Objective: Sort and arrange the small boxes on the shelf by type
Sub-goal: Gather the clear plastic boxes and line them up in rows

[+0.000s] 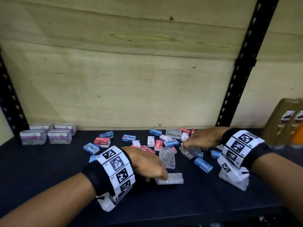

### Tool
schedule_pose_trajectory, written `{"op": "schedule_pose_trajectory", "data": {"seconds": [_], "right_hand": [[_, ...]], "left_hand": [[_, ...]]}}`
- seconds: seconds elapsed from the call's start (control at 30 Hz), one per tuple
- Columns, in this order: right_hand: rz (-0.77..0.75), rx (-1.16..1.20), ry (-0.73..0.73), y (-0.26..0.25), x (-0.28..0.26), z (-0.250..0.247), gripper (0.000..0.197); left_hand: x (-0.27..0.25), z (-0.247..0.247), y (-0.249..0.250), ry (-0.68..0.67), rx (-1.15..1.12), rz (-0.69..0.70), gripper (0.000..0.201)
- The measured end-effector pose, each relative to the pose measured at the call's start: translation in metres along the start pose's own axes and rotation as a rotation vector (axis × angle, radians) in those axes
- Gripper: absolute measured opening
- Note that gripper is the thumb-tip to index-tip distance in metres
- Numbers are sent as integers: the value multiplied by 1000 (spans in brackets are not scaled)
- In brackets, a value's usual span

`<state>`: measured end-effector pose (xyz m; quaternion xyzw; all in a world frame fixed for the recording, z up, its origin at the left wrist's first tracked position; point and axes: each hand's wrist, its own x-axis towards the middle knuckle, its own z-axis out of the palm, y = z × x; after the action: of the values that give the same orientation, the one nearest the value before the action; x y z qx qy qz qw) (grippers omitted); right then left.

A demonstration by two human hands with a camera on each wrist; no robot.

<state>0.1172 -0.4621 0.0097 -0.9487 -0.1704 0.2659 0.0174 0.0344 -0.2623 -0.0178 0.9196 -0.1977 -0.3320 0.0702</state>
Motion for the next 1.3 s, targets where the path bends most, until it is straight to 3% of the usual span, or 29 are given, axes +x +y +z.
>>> {"op": "schedule_pose_trajectory", "data": {"seconds": [0.07,0.33,0.47,0.6,0.7,0.97,1.13,1.3], "right_hand": [[33,-21,-7,0,1,1,70],[-5,-146,33,10,0,-1,61],[-18,-132,34,16,1,-3,62],[-21,-26,48,17,-2,-5,40],[-37,-76,86,19,0,-4,41],[-69,-26,98,18,-2,-6,40],[-64,33,57,18,-1,-7,36],[-55,104,44,18,1,-8,38]], "left_hand": [[1,2,-1,0,-32,-12,48],[3,1,-7,42,17,26,24],[1,0,-7,84,43,53,45],[2,3,-8,124,41,66,50],[3,6,-7,138,25,96,55],[-2,3,-4,207,188,122,50],[0,3,-9,205,171,101,50],[5,2,-6,285,157,136,36]]}}
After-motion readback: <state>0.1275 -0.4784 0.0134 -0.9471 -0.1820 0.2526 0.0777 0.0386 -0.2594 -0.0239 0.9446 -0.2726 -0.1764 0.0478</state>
